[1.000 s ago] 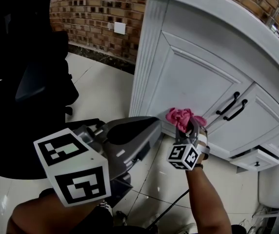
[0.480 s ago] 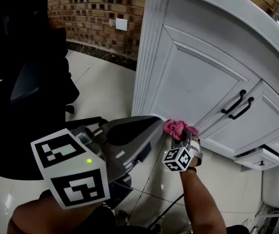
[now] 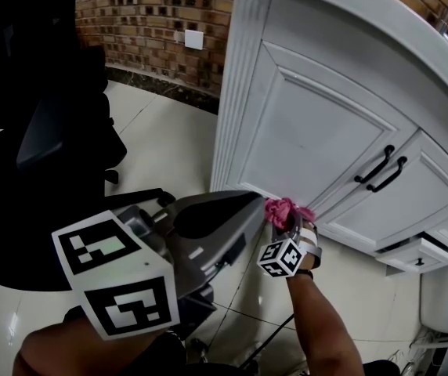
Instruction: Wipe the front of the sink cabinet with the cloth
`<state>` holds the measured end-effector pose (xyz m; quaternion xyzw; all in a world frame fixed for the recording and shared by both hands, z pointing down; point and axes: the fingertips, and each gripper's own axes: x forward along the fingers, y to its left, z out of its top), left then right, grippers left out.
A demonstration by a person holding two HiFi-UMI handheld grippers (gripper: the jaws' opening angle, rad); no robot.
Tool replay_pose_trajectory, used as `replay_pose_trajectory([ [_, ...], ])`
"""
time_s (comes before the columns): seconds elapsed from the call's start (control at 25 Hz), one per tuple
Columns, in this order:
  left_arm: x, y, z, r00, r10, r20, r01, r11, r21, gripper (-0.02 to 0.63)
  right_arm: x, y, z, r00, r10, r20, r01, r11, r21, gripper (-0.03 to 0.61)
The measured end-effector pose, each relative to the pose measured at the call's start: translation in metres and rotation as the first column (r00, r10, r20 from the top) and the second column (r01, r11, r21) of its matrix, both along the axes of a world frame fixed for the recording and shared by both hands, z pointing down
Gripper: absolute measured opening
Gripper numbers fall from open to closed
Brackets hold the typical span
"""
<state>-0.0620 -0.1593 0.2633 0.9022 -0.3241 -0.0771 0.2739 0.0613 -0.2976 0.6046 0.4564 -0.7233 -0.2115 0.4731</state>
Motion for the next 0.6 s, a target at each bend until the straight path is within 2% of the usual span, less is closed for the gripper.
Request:
replay_pose_trajectory([
  [0.24, 0.000, -0.003, 0.003, 1.000, -0.003, 0.011, 0.003, 1.000, -0.002, 0.003, 0.000, -0.002, 0.002, 1.000, 0.006, 0.020, -0.005, 0.998, -0.068, 0.156],
  [0.32, 0.000, -0.003, 0.001, 1.000, -0.010, 0.009, 0.010, 1.000, 0.006, 0.003, 0.001, 0.001, 0.005, 1.000, 0.001, 0.006, 0.000, 0.994, -0.110, 0.156],
  [0.44, -0.005, -0.001, -0.004, 0.999, -0.025, 0.023, 0.024, 0.999, 0.035, 0.003, -0.002, 0.005, 0.003, 0.999, -0.012, 0.034, 0.018, 0.983, -0.184, 0.156],
  [0.52, -0.010, 0.000, -0.007, 0.999, -0.039, 0.024, 0.038, 0.998, 0.049, 0.003, -0.011, 0.011, -0.011, 0.998, -0.052, 0.036, 0.058, 0.982, -0.178, 0.156],
  [0.6, -0.016, 0.001, -0.012, 0.998, -0.055, 0.008, 0.054, 0.997, 0.061, 0.003, -0.023, 0.019, -0.038, 0.994, -0.106, 0.042, 0.110, 0.988, -0.111, 0.156],
])
